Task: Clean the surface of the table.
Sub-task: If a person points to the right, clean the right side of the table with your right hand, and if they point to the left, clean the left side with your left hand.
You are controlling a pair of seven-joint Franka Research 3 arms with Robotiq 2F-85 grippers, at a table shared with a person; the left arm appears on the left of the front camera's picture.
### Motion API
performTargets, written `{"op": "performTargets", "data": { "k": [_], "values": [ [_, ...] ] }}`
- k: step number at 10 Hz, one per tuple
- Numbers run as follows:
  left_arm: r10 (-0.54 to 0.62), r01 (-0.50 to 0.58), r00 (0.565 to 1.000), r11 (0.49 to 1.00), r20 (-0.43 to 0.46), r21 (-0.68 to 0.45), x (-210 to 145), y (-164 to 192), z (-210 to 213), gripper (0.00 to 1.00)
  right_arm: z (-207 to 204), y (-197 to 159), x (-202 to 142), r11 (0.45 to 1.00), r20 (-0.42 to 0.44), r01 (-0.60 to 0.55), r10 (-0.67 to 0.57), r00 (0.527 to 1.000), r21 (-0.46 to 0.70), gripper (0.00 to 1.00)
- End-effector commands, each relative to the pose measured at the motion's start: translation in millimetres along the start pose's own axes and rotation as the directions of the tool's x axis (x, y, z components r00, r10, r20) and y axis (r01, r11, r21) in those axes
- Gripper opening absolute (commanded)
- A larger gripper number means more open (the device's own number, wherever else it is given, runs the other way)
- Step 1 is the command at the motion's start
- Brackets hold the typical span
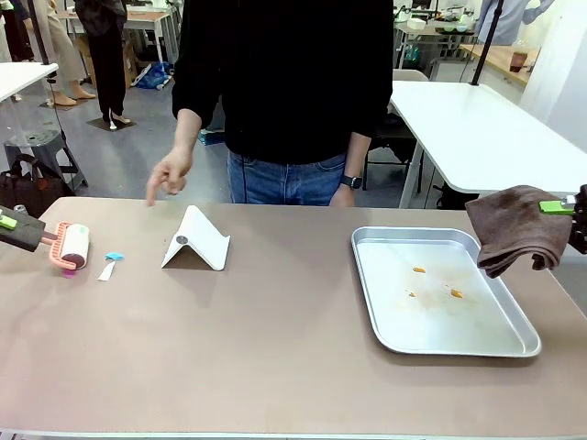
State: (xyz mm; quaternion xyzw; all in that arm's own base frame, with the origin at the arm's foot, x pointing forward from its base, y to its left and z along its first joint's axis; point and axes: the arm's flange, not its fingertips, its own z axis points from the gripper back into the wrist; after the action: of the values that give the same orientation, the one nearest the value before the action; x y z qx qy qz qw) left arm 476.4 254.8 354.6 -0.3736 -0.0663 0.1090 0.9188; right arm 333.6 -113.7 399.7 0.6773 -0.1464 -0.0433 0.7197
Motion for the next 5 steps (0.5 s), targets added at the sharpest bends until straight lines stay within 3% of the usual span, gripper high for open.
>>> {"op": "performTargets", "data": {
  "k": [1, 5],
  "values": [
    [-0.010, 0.012, 0.999, 0.999, -0.040, 0.041, -21.9, -5.5, -28.9, 0.04, 1.0, 5.7, -1.7, 1.000, -0.005, 0.007, -0.007, 1.000, -0.003, 0.00],
    [-0.058, 0.058, 0.997, 0.998, -0.057, 0.003, -34.2, -34.8, -60.1, 0.04, 1.0, 5.7, -1.7, 1.000, -0.005, 0.007, -0.007, 1.000, -0.003, 0.00]
  ]
}}
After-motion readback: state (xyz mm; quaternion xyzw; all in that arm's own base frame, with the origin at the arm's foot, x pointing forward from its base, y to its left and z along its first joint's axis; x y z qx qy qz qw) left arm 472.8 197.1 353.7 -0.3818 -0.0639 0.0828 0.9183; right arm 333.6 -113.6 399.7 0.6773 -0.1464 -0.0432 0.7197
